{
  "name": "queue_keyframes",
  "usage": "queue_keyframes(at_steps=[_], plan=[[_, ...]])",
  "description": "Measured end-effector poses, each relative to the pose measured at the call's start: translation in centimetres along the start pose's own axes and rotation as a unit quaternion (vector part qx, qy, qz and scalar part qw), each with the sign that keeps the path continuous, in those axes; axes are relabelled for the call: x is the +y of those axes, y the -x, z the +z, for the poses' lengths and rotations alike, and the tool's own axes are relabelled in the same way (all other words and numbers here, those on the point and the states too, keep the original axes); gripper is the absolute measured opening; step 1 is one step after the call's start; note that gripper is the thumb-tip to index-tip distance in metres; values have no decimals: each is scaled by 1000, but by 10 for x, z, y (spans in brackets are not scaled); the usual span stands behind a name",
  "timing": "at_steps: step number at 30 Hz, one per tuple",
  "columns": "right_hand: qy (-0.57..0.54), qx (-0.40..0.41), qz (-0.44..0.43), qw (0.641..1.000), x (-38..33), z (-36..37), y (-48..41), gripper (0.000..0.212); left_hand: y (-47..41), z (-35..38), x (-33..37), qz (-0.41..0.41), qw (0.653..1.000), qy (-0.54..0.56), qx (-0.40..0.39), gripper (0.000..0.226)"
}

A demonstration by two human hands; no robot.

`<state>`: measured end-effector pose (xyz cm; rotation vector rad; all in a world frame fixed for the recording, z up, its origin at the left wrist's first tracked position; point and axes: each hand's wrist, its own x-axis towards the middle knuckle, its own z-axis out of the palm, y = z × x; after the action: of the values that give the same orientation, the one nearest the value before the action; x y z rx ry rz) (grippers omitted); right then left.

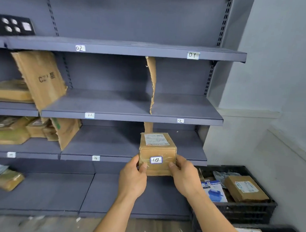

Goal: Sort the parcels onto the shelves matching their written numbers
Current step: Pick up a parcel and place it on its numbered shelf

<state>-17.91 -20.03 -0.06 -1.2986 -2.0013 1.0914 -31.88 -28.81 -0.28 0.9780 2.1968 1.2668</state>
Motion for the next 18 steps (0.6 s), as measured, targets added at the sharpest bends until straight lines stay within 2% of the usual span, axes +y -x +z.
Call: queue_keyframes(at_steps=[11, 18], plan=[[-22, -66, -75, 995, -72, 76, 21, 24, 17, -101, -40, -28, 995, 4, 92, 31], [-24, -87, -112, 990, -135, 154, 26, 22, 3, -191, -80, -28, 991, -2, 130, 31]])
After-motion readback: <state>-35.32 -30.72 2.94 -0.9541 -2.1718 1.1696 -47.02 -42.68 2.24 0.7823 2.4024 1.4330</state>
